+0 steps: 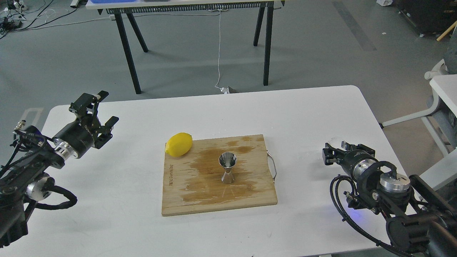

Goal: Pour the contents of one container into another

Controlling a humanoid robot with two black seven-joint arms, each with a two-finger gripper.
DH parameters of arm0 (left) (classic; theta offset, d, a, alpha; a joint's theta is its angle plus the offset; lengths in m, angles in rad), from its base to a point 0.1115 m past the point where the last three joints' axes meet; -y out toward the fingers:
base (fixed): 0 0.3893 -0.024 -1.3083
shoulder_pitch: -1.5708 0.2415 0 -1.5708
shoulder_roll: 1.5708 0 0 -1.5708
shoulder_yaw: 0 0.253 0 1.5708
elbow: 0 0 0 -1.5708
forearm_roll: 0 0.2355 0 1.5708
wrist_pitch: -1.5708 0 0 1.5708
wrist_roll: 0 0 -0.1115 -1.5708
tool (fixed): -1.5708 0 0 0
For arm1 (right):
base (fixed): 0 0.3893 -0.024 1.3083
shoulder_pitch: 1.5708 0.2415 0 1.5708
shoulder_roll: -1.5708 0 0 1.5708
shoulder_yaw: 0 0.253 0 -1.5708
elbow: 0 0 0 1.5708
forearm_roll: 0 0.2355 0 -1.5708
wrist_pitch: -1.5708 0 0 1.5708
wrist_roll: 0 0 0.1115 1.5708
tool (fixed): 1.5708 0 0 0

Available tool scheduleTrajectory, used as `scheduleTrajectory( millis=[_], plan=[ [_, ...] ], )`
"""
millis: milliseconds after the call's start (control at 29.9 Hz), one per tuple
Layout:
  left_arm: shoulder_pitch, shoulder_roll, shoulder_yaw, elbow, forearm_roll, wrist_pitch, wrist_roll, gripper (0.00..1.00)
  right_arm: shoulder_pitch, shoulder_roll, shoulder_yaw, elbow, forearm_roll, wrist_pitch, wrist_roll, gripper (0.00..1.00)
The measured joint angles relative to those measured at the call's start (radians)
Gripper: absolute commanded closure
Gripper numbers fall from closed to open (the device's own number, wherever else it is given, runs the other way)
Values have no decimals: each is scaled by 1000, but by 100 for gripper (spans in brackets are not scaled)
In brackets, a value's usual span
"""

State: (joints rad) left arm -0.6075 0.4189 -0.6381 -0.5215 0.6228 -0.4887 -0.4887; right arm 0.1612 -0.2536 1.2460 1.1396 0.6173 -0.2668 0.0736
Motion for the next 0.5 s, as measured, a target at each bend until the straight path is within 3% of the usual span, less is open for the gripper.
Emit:
scheduleTrajectory(
  millis=[502],
  plan=[
    [0, 0, 0, 0, 2, 0, 0, 1, -1, 8, -2, -12, -1, 0, 0, 53]
  ],
)
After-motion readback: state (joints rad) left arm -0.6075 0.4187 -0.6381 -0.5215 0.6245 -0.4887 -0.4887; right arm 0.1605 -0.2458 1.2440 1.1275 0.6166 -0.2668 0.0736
